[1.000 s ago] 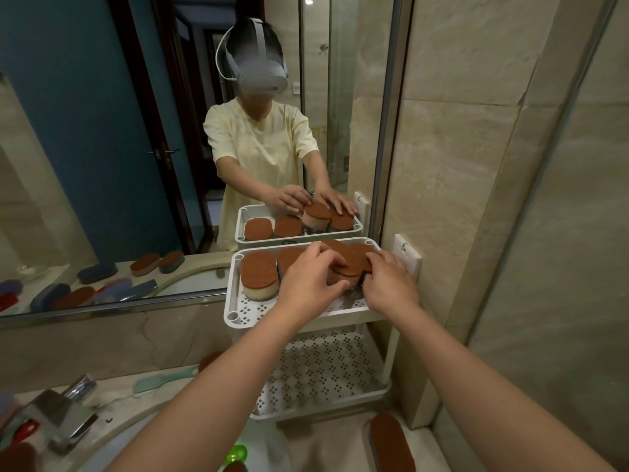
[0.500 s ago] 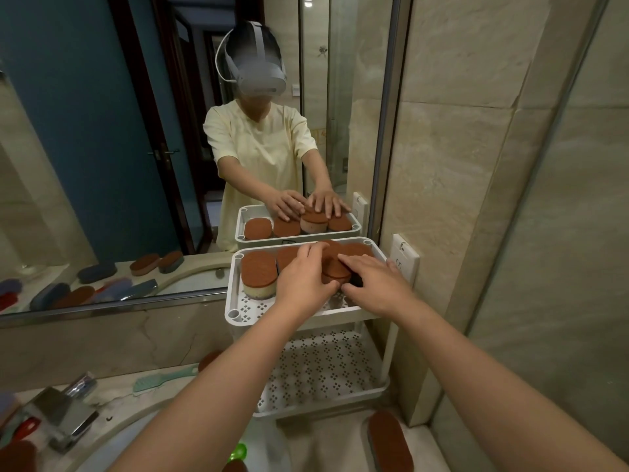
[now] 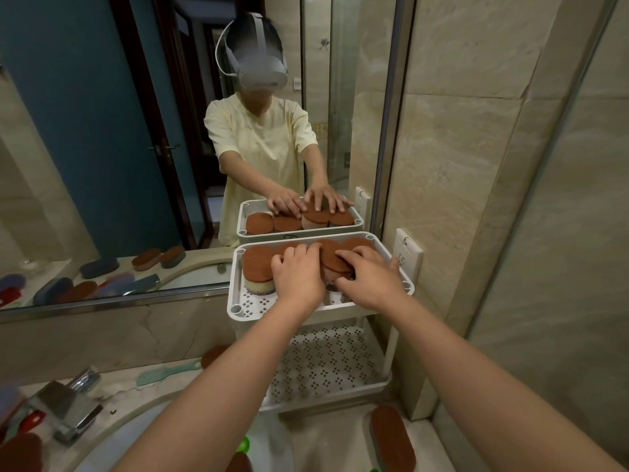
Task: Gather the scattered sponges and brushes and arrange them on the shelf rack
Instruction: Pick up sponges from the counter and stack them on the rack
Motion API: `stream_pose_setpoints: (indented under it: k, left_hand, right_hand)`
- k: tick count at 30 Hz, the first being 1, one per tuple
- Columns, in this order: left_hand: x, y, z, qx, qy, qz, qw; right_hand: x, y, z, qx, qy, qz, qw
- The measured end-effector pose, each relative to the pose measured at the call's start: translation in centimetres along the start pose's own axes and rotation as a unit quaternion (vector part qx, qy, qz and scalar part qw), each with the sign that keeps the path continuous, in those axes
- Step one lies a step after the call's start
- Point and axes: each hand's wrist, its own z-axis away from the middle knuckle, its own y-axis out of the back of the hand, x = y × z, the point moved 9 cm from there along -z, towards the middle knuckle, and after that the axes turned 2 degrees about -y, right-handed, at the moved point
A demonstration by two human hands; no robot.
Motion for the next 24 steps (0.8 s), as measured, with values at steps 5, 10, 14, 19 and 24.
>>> stream_pose_setpoints:
  k: [5,10,14,19,24]
  left_hand:
    - [0.1,-0.2,-0.1,-0.022,-0.018,0.005,1.0]
    - [0.2,-0.4,-0.1,-0.024,-0.025,0.003,0.999]
    - [0.2,-0.2,0.0,-0.008,-0.024,0.004,1.0]
    - [0.2,-0.2,0.0,-0.01,-0.017,0.021,1.0]
    - [0.7,-0.8,0.1,-0.044,-0.045,0.068,0.996]
  right_hand:
    - [-0.4,-0.6,-0.3,-0.034,0.045,-0.021,0.998]
    - [-0.5,-0.6,-0.3,-0.037,0.027,-0.03,0.999]
    - [0.0,0.9,0.4,0.035,0.013,-0.078,0.996]
    - [-0.1,1.2,0.6,0.05,0.021,-0.096,0.994]
    - [-0.1,0.5,0.4,0.016,0.013,-0.12,0.993]
